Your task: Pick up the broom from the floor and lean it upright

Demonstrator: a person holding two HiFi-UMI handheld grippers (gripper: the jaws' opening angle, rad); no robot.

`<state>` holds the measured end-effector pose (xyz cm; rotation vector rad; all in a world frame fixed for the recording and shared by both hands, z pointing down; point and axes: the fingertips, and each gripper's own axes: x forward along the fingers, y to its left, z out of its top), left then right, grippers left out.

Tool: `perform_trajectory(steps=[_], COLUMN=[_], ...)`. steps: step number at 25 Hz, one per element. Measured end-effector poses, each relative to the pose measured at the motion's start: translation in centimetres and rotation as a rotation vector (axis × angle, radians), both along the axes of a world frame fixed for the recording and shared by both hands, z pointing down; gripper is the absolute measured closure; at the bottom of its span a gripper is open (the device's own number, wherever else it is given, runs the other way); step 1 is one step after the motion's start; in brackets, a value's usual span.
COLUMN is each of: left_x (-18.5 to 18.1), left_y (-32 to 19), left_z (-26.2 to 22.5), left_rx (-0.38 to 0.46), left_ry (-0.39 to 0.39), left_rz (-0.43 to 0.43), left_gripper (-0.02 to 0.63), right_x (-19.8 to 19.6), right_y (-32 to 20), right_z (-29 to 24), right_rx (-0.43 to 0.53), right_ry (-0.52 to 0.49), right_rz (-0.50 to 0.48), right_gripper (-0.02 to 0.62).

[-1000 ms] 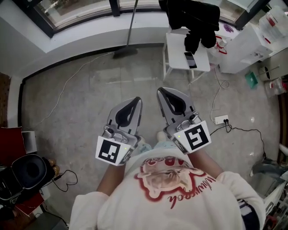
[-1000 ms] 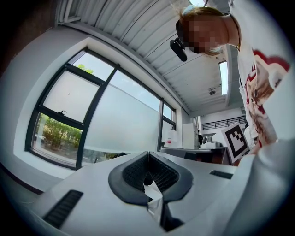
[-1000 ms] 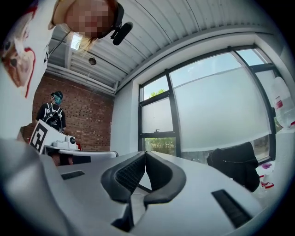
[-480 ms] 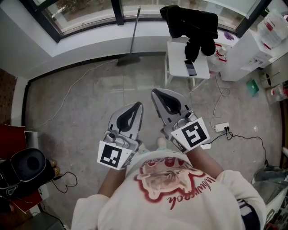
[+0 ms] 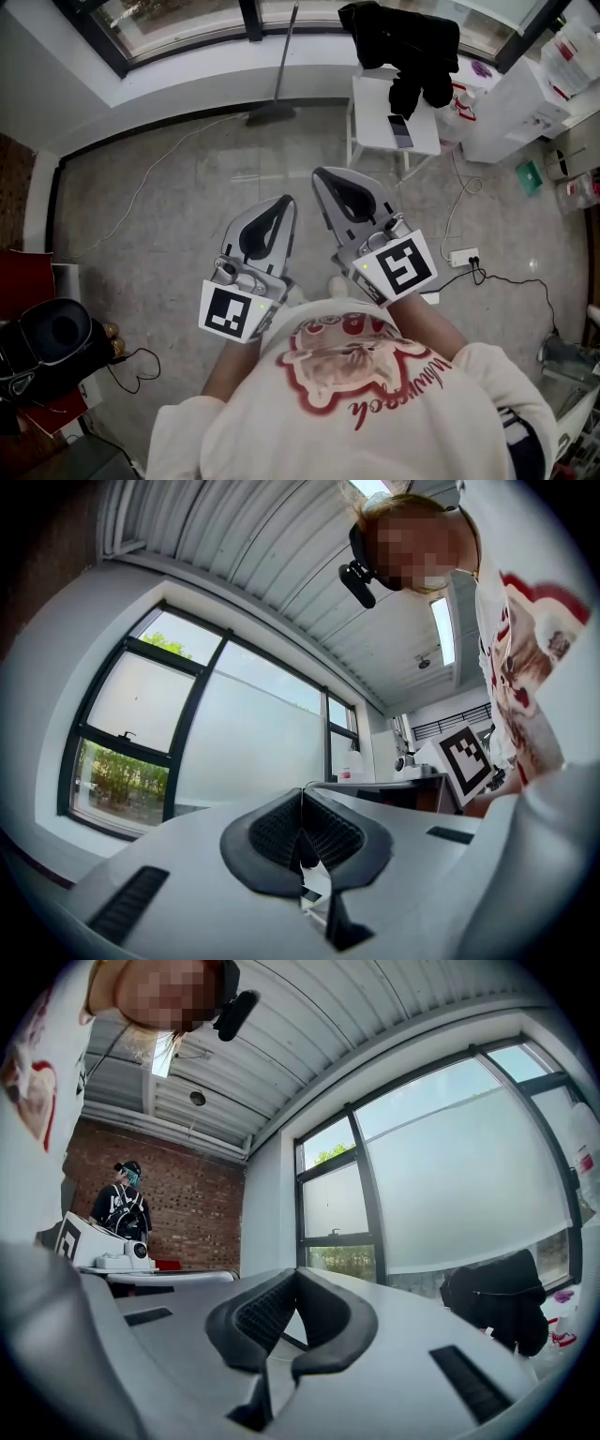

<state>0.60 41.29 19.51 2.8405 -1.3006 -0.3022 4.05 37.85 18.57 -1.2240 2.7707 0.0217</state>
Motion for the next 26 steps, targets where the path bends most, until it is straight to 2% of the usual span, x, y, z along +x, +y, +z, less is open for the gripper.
perform_trajectory(steps=[22,26], left_x=[-1.0,-1.2], left_y=[0.1,-0.2], left_z=[0.6,0.3], left_rx=[0.021,-0.014], left_ry=[-0.029,0.001], left_rz=[0.003,0.006], left_gripper=[0.584,0.584], right_x=[-0.9,-1.3], right_y=[0.1,-0.2], right_z=[0.2,0.3], right_rx=[-0.007,-0.009], right_ry=[-0.008,-0.006], right_rz=[0.007,0.011], right_gripper=[0.572,0.572])
